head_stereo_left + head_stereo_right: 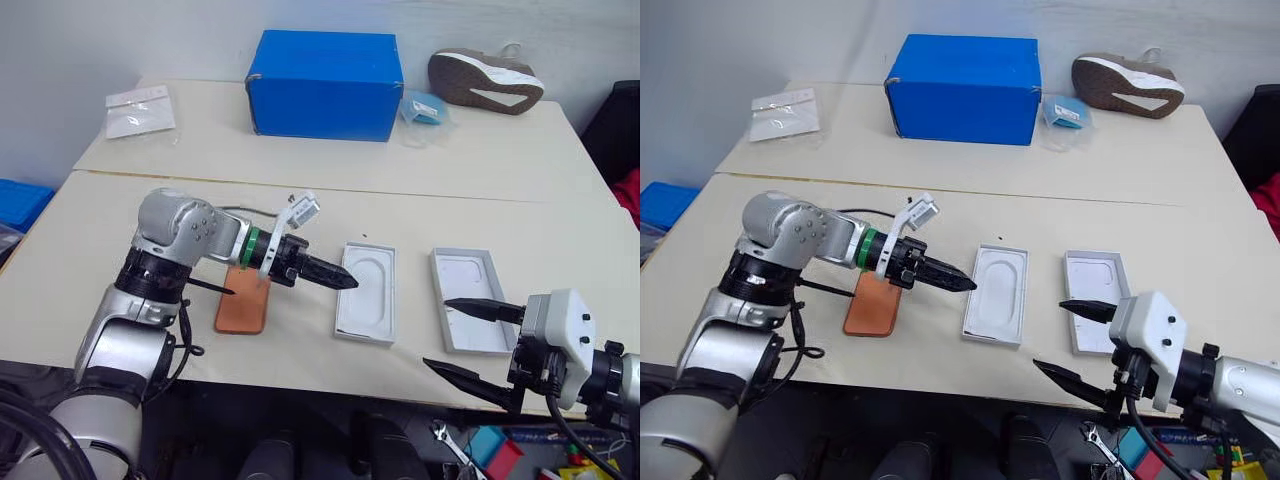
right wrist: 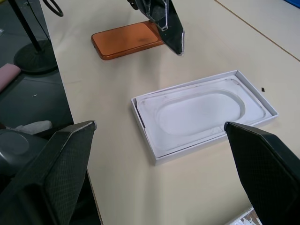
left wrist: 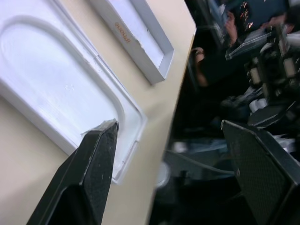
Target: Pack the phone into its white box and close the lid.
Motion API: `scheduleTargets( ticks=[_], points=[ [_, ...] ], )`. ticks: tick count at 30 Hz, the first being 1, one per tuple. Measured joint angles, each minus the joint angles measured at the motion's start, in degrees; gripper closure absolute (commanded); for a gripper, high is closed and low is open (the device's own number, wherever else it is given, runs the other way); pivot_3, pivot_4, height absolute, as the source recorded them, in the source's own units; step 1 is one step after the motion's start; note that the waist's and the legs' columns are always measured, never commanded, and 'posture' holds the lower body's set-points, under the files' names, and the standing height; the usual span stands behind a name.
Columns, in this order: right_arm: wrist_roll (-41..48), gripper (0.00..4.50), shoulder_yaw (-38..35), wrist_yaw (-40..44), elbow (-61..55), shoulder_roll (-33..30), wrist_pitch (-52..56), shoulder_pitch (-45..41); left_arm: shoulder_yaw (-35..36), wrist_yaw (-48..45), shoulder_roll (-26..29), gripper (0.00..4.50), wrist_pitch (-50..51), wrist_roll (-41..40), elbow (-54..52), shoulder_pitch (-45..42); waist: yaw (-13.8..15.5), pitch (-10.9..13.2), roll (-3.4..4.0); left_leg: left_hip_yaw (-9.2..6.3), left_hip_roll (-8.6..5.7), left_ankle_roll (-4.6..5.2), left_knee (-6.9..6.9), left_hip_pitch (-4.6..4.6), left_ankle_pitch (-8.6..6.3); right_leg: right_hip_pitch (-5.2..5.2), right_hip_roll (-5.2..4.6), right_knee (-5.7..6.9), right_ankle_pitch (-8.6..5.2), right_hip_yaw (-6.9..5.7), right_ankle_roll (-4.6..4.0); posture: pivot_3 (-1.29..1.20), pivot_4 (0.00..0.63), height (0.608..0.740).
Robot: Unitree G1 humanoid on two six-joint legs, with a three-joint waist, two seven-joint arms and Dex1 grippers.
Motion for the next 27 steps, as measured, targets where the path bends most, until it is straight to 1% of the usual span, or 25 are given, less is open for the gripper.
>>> scheduleTargets(
  ticks=[1,3,6,8,9,10,11,12,15,18,20,23,27],
  points=[
    [-0.3,0.00,0.5,0.0,0.0,0.0,-0.1,-0.1,-2.4,-2.1,1.1,1.43,-5.7,2.8,-2.0,1.5,-0.1,0.0,0.00,0.03,0.00,-0.01,0.00,0.03,0.01,0.00,0.00,-0.02,0.00,0.01,0.00,0.00,0.150,0.740],
    [-0.8,0.00,1.0,-0.2,0.2,-0.1,-0.2,-0.1,-5.9,-6.0,2.3,2.04,-14.7,7.3,-4.2,4.1,-0.1,0.0,0.01,0.05,0.00,-0.03,0.00,0.05,0.02,0.00,0.01,-0.06,-0.01,0.03,-0.02,0.00,0.150,0.740],
    [-2.3,0.00,1.6,-0.7,0.5,0.0,-0.4,-0.2,-8.7,-10.3,2.0,2.99,-25.3,12.2,-5.5,5.9,0.0,0.0,0.01,0.04,0.00,0.00,0.02,0.01,0.03,0.00,0.00,-0.09,-0.01,0.03,-0.02,0.00,0.150,0.740],
    [-2.9,0.40,2.7,-1.2,0.8,-0.1,-0.5,-0.8,-9.0,-11.7,1.5,3.60,-29.1,14.1,-5.5,6.0,0.1,0.0,0.01,0.03,-0.01,0.03,0.02,-0.01,0.05,0.00,-0.01,-0.08,-0.01,0.02,-0.02,0.00,0.150,0.740],
    [-3.4,0.65,4.4,-1.7,1.5,-0.1,-0.4,-2.3,-9.0,-12.5,1.5,3.97,-32.2,15.8,-5.3,6.4,0.1,0.0,0.00,0.03,-0.01,0.04,0.02,-0.01,0.05,0.00,-0.01,-0.08,-0.01,0.03,-0.02,0.00,0.150,0.740],
    [-3.7,0.98,6.0,-2.4,2.1,-0.1,-0.3,-3.6,-9.2,-13.2,1.4,4.29,-34.6,17.3,-5.2,6.7,0.1,0.0,0.01,0.04,-0.02,0.07,0.01,-0.01,0.06,0.00,-0.02,-0.08,-0.01,0.04,-0.02,0.00,0.150,0.740],
    [-4.7,1.37,8.4,-3.2,2.8,-0.2,0.0,-5.6,-9.3,-14.0,1.5,4.50,-37.2,18.7,-4.8,7.2,-0.2,0.0,0.01,0.05,-0.02,0.07,0.01,0.00,0.06,-0.01,-0.01,-0.09,-0.01,0.04,-0.02,0.00,0.150,0.740],
    [-5.5,1.64,10.8,-3.9,3.5,-0.1,0.1,-7.8,-9.5,-14.4,1.4,4.50,-39.0,19.8,-4.4,7.5,-0.3,0.0,0.00,0.07,-0.01,0.07,0.02,0.00,0.06,-0.02,0.00,-0.07,-0.01,0.06,-0.02,0.00,0.150,0.740],
    [-10.0,2.76,21.1,-7.0,7.8,0.1,1.3,-17.4,-9.1,-15.7,1.6,4.50,-44.2,23.0,-2.5,8.1,-0.3,0.0,0.03,0.07,0.00,0.07,0.02,0.04,0.08,-0.05,0.00,-0.06,-0.02,0.06,-0.04,0.00,0.150,0.740],
    [-15.8,3.76,29.9,-9.7,14.0,2.0,2.4,-25.4,-7.2,-15.9,1.6,4.50,-45.2,23.8,-1.8,8.4,-0.2,0.0,0.03,0.09,-0.03,0.10,0.04,-0.12,0.10,-0.22,-0.02,0.05,-0.02,0.08,-0.05,0.00,0.150,0.740],
    [-20.2,4.49,35.2,-10.7,18.3,2.8,2.4,-29.3,-5.6,-15.5,1.7,4.50,-45.1,24.0,-1.6,8.6,-0.2,0.0,0.03,0.09,-0.03,0.10,0.04,-0.22,0.10,-0.30,-0.02,0.18,-0.02,0.06,-0.05,0.00,0.150,0.740],
    [-25.2,4.49,40.6,-11.4,24.4,5.2,1.3,-33.6,-2.8,-14.4,2.0,4.50,-44.6,24.0,-2.0,9.6,0.0,0.0,0.03,0.07,-0.06,0.12,0.03,-0.32,0.10,-0.35,-0.03,0.12,-0.02,0.02,-0.04,0.00,0.150,0.740],
    [-29.6,4.49,44.1,-11.2,29.6,6.8,-0.5,-36.6,-1.0,-13.5,3.0,4.50,-43.4,24.0,-4.1,12.1,-0.1,0.0,0.03,0.08,-0.10,0.14,0.03,-0.33,0.11,-0.36,-0.05,0.11,-0.01,0.02,-0.03,0.00,0.150,0.740]
  ],
)
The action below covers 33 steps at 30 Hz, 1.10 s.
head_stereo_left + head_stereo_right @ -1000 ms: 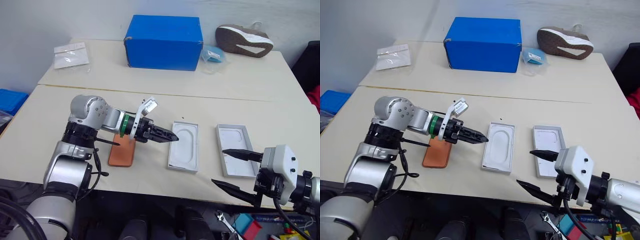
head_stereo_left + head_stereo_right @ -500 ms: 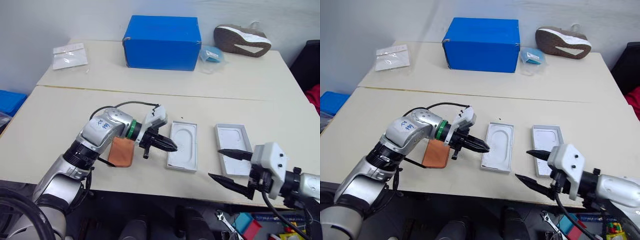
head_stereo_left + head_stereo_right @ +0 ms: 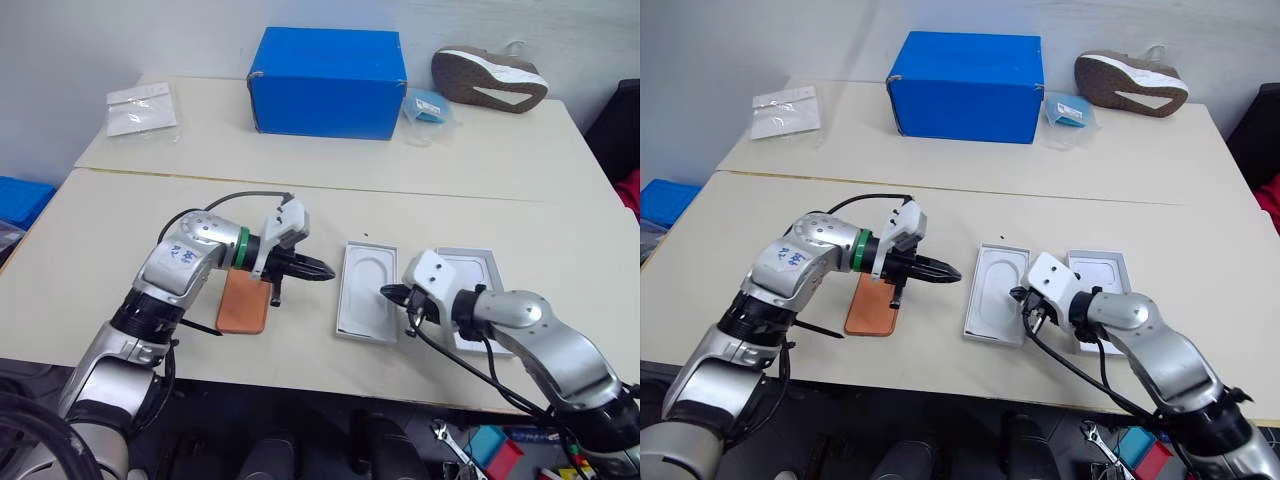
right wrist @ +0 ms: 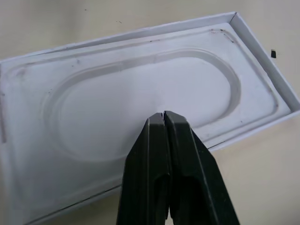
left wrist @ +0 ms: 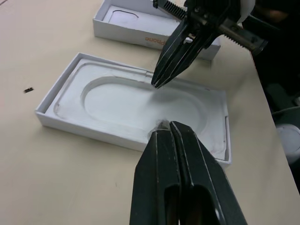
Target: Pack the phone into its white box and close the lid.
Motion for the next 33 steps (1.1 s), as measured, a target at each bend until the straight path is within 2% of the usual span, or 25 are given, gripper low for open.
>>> scheduleTargets(
  ticks=[9,15,18,22,25,27,33],
  points=[
    [-2.5,4.49,0.2,2.0,1.9,1.5,-1.9,-0.9,1.7,1.3,0.6,4.50,2.4,0.0,-3.3,2.7,-0.1,0.0,0.00,-0.02,0.01,0.00,0.00,0.02,0.00,0.01,0.01,0.03,0.00,-0.01,0.00,0.00,0.150,0.740],
    [4.4,4.49,-5.2,4.8,-2.9,4.1,-0.7,-1.2,4.3,2.9,1.6,4.50,6.8,-1.3,-4.0,4.6,-0.2,0.0,0.01,-0.02,0.02,-0.01,0.00,0.04,0.00,-0.02,0.03,0.11,0.00,0.01,0.00,0.00,0.150,0.740],
    [8.9,4.49,-9.2,7.8,-7.7,3.2,-0.8,-1.2,8.8,3.7,3.6,4.50,12.6,-4.4,-4.4,6.1,-0.2,0.0,0.01,-0.03,0.04,-0.01,-0.02,0.04,0.00,0.00,0.03,0.09,0.00,0.00,0.00,0.00,0.150,0.740],
    [11.1,4.49,-10.1,10.5,-9.3,1.0,-0.5,-0.8,16.0,3.8,8.0,4.50,21.8,-10.0,-4.3,8.2,-0.3,0.0,0.01,-0.03,0.04,-0.01,-0.03,0.05,-0.01,0.00,0.03,0.09,0.00,0.01,0.00,0.00,0.150,0.740],
    [11.3,4.50,-8.8,12.4,-9.0,0.6,-0.7,-1.5,21.1,3.0,12.9,3.93,27.7,-13.6,-1.6,9.6,-0.6,0.0,0.01,-0.02,0.04,-0.01,-0.04,0.08,-0.01,0.00,0.03,0.12,0.00,0.01,0.00,0.00,0.150,0.740],
    [10.3,4.50,-5.6,13.1,-7.5,2.1,-1.2,-4.5,23.6,2.2,16.9,3.30,30.3,-14.4,3.2,10.0,-1.1,0.0,0.01,-0.01,0.04,-0.01,-0.04,0.12,0.00,0.00,0.03,0.20,-0.01,0.02,-0.01,0.00,0.150,0.740],
    [4.8,4.50,4.2,14.1,0.7,9.1,-4.3,-13.7,22.0,-1.7,24.4,1.51,34.4,-14.5,10.9,10.8,-1.6,0.0,-0.03,0.06,-0.01,-0.03,-0.06,0.00,-0.01,-0.36,0.00,0.52,-0.07,0.08,-0.12,0.00,0.150,0.740]
  ],
)
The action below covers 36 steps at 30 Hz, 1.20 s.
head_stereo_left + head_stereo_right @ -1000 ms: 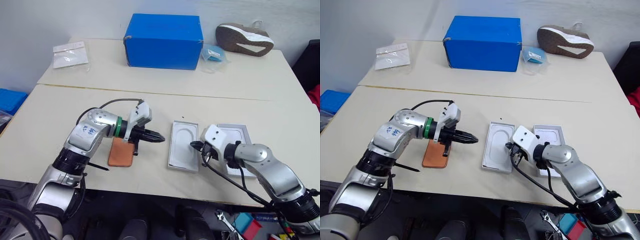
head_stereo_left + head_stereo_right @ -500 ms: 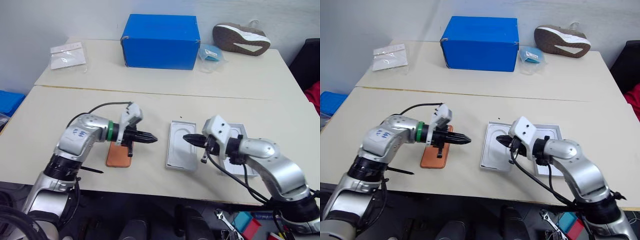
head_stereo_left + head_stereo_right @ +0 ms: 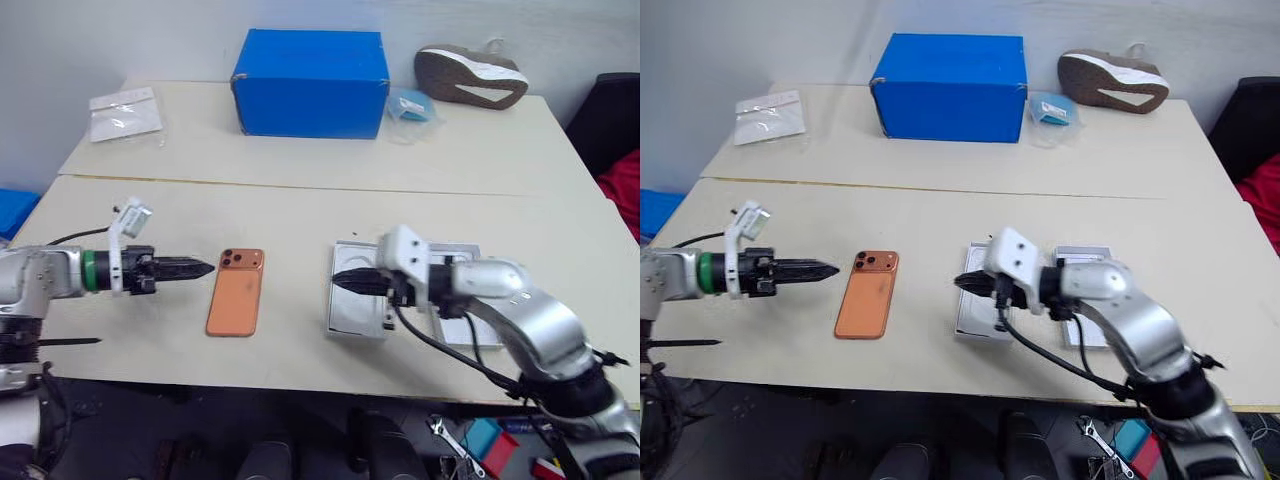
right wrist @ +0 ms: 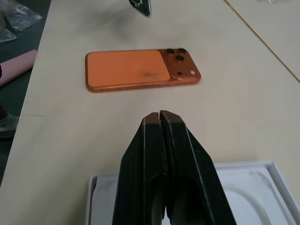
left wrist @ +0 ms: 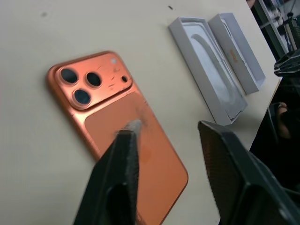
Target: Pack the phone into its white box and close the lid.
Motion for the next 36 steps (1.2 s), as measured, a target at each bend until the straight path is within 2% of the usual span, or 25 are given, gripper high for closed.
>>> scheduleTargets(
  ticks=[5,9,18,22,27,36],
  points=[
    [-6.6,4.50,7.8,1.0,10.1,5.7,-3.9,-6.1,-6.3,-2.1,3.0,0.05,1.6,2.1,3.2,0.0,0.1,0.0,-0.01,-0.02,-0.14,0.01,0.00,0.01,0.00,-0.07,-0.09,0.20,-0.05,-0.03,-0.08,0.00,0.150,0.740],
    [-13.6,4.50,14.5,1.1,19.7,11.4,-7.2,-10.1,-10.2,-0.7,0.8,0.01,2.7,5.0,7.6,-3.1,0.1,0.0,-0.06,-0.08,-0.16,0.00,0.03,0.05,0.01,-0.11,-0.11,0.44,-0.06,-0.07,-0.11,0.00,0.150,0.740],
    [-21.7,4.50,19.8,3.3,28.8,16.0,-11.9,-12.6,-12.4,1.2,-3.1,0.01,4.9,7.2,8.1,-6.5,0.2,-0.3,0.24,-0.16,-0.52,0.16,0.05,0.18,0.09,-0.04,-0.47,0.69,-0.06,-0.14,-0.10,0.00,0.150,0.740],
    [-23.4,4.50,19.8,3.7,31.0,17.1,-13.4,-13.3,-12.5,2.4,-6.3,0.01,5.2,8.2,8.0,-7.6,0.2,-0.6,0.56,-0.24,-0.82,0.30,0.05,0.27,0.20,-0.01,-0.75,0.88,-0.06,-0.13,-0.10,0.00,0.150,0.740],
    [-24.3,4.50,19.3,4.2,32.9,18.1,-14.6,-13.5,-12.6,4.0,-10.1,0.01,6.7,8.7,6.9,-9.1,0.2,-0.8,0.60,-0.30,-1.07,0.43,0.04,0.30,0.30,0.02,-0.83,0.97,-0.06,-0.07,-0.10,0.00,0.150,0.740],
    [-25.0,4.50,18.2,5.0,35.1,19.2,-15.2,-13.9,-12.7,5.5,-12.6,0.01,9.1,8.4,5.0,-9.4,0.2,-1.2,0.69,-0.55,-1.16,0.46,0.03,0.30,0.31,0.05,-0.83,1.01,-0.06,-0.03,-0.10,0.00,0.150,0.740]
  ],
)
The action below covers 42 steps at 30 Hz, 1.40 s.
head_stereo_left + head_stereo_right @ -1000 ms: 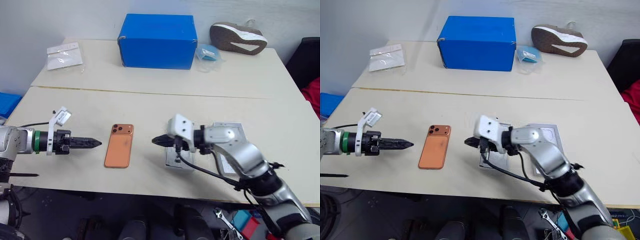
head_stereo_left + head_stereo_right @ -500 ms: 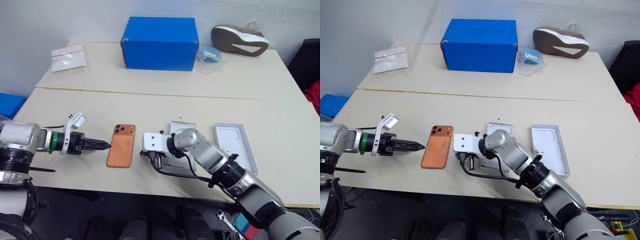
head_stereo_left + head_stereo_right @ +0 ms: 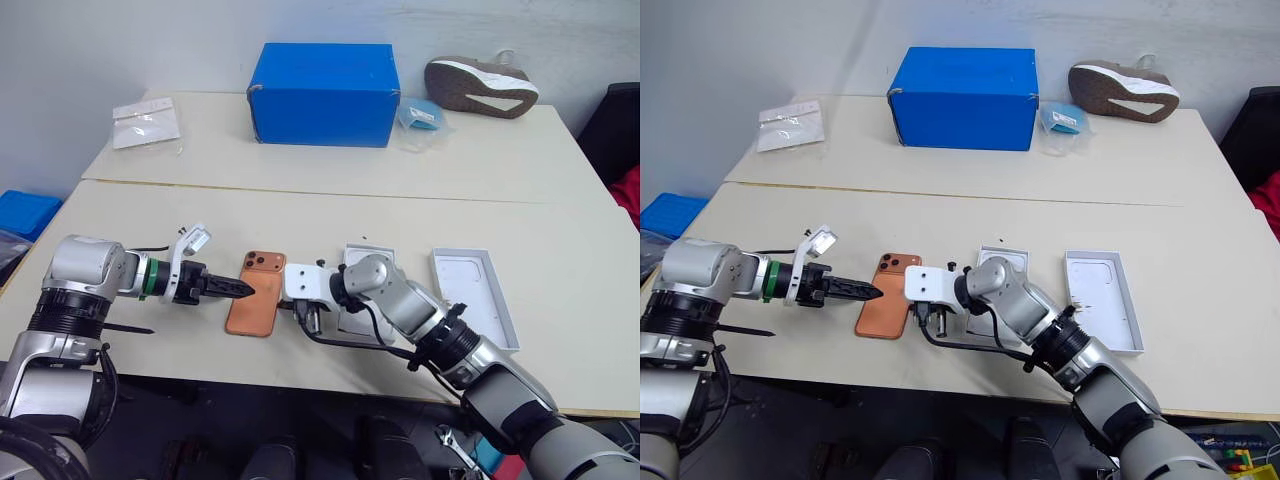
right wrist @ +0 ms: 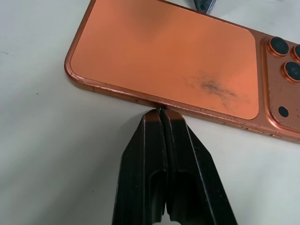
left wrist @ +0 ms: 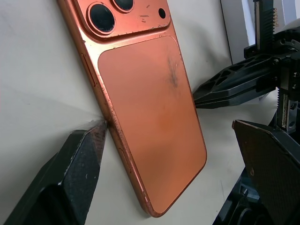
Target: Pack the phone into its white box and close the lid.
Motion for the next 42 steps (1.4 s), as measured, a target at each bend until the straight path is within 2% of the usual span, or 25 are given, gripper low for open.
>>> scheduleTargets(
  ticks=[14,17,29,34,37,40,42],
  points=[
    [-0.8,4.50,-0.5,0.1,0.2,0.6,-0.2,0.0,0.1,-1.4,-1.7,0.01,6.9,-4.6,-2.0,0.8,-0.4,0.0,-0.03,-0.05,0.02,-0.01,-0.04,-0.06,-0.01,-0.04,-0.02,-0.06,0.00,0.03,0.00,0.00,0.150,0.740],
    [-0.8,4.50,-0.5,0.1,0.2,0.7,-0.2,0.1,0.2,-0.9,-2.1,0.55,7.2,-4.9,-1.4,0.8,-0.4,0.0,-0.04,-0.05,0.02,-0.01,-0.04,-0.06,-0.01,-0.04,-0.02,-0.07,0.00,0.03,0.00,0.00,0.150,0.740],
    [-0.7,4.50,-2.1,-0.4,-0.4,0.5,0.1,0.8,-0.7,-0.1,-2.4,4.30,8.4,-6.2,1.2,1.2,-1.5,0.3,-0.47,-0.07,0.08,-0.06,-0.04,-0.17,-0.01,-0.14,-0.03,-0.08,0.00,-0.01,0.00,0.00,0.150,0.740],
    [0.9,4.50,-4.7,0.4,-5.5,-0.4,2.8,0.9,4.1,2.5,-2.9,4.39,9.7,-7.7,0.1,1.4,-1.7,0.5,-0.69,-0.07,0.14,-0.18,-0.04,-0.26,-0.01,-0.24,0.00,-0.15,0.00,-0.04,0.00,0.00,0.150,0.740],
    [4.6,4.50,-9.3,2.1,-13.4,-3.8,6.2,1.0,7.2,3.4,-3.0,4.39,12.3,-10.4,-4.4,1.5,-1.6,0.6,-0.74,-0.11,0.17,-0.20,-0.05,-0.31,-0.01,-0.27,0.00,-0.17,0.00,-0.06,0.00,0.00,0.150,0.740],
    [11.4,3.95,-18.3,4.5,-26.4,-10.8,12.8,3.0,9.8,5.6,-4.2,4.39,13.2,-14.1,-9.5,1.7,-1.0,0.7,-0.73,-0.44,0.13,-0.19,-0.05,-0.42,-0.02,-0.19,-0.02,-0.31,0.00,-0.08,0.01,0.00,0.150,0.740],
    [16.1,3.37,-24.0,6.1,-33.8,-16.3,17.2,6.9,10.0,7.8,-6.4,4.39,13.5,-17.0,-11.7,2.1,0.0,0.7,-0.74,-0.65,0.12,-0.16,-0.07,-0.47,-0.04,-0.08,0.00,-0.52,0.01,-0.08,0.01,0.00,0.150,0.740]
  ],
)
